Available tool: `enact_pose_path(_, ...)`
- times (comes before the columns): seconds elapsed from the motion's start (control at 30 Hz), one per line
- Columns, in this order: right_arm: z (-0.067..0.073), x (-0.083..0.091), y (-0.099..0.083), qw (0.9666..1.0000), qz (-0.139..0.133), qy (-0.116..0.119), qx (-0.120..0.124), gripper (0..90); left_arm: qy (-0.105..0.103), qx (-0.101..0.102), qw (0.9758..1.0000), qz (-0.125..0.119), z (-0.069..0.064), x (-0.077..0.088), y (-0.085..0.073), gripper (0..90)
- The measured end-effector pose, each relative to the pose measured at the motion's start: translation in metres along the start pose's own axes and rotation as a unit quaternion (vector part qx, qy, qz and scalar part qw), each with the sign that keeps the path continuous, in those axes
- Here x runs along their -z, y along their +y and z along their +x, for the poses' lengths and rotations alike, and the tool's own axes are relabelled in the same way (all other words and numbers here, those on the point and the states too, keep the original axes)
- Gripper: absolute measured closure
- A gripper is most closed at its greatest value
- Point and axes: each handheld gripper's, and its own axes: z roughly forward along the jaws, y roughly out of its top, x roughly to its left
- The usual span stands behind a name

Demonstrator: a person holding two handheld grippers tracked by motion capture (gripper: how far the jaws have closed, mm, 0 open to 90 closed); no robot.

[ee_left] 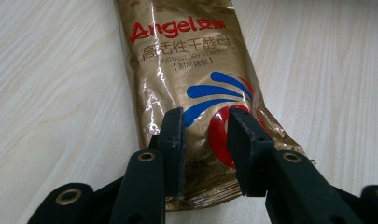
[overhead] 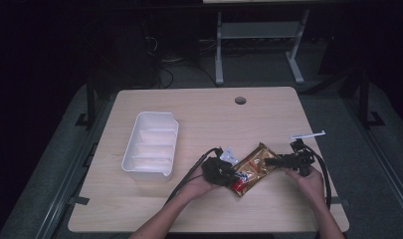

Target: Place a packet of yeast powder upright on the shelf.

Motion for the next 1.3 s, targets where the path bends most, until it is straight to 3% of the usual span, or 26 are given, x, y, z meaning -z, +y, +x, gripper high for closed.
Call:
enact_pose_path(0.03, -0.001, -0.002, 0.001, 1.0, -0.002, 0.001, 0.001, 61.4, -0.001, 0.001, 1.0, 0.0, 0.001, 0.0, 0.0, 66.1)
enact_pose_path(0.13, -0.002, -0.001, 0.001, 1.0, -0.002, 0.004, -0.001, 70.9, -0.001, 0.001, 1.0, -0.002, 0.001, 0.0, 0.0, 65.3)
enact_pose_path(0.2, 0.001, -0.001, 0.002, 0.9999, 0.003, -0.008, 0.01, 77.3, -0.001, 0.001, 1.0, -0.001, 0.001, 0.0, 0.0, 64.7)
enact_pose_path(0.27, 0.003, 0.001, 0.002, 0.9996, 0.003, -0.018, 0.021, 82.0, -0.003, 0.002, 1.0, 0.001, 0.002, 0.0, 0.0, 62.8)
enact_pose_path(0.4, 0.004, 0.008, 0.002, 0.9995, -0.008, -0.011, 0.03, 87.3, -0.008, 0.013, 0.9999, -0.001, 0.005, 0.002, -0.001, 55.3)
enact_pose_path(0.6, 0.019, 0.019, 0.008, 0.9974, -0.026, -0.005, 0.067, 88.1, -0.024, 0.035, 0.9989, -0.021, 0.014, 0.01, 0.0, 41.6)
enact_pose_path(0.7, 0.031, 0.025, 0.012, 0.9943, -0.037, -0.006, 0.1, 88.2, -0.033, 0.047, 0.9978, -0.033, 0.017, 0.012, 0.0, 34.4)
enact_pose_path(0.73, 0.031, 0.025, 0.012, 0.9943, -0.037, -0.006, 0.1, 88.2, -0.033, 0.047, 0.9978, -0.033, 0.017, 0.012, 0.0, 32.4)
enact_pose_path(0.87, 0.047, 0.033, 0.016, 0.9896, -0.052, 0.006, 0.134, 88.4, -0.054, 0.065, 0.9956, -0.04, 0.022, 0.01, -0.001, 30.2)
enact_pose_path(1.0, 0.055, 0.037, 0.018, 0.9868, -0.057, 0.012, 0.151, 88.5, -0.067, 0.07, 0.9945, -0.04, 0.023, 0.009, -0.001, 30.2)
enact_pose_path(1.1, 0.065, 0.041, 0.02, 0.9825, -0.063, 0.024, 0.174, 88.7, -0.078, 0.072, 0.9938, -0.033, 0.025, 0.006, 0.001, 31.9)
enact_pose_path(1.17, 0.067, 0.042, 0.02, 0.9819, -0.063, 0.025, 0.177, 88.7, -0.081, 0.073, 0.9935, -0.033, 0.026, 0.006, 0.002, 32.8)
enact_pose_path(1.3, 0.073, 0.041, 0.023, 0.9791, -0.066, 0.033, 0.189, 88.7, -0.087, 0.062, 0.9939, -0.026, 0.024, 0.005, 0.003, 46.8)
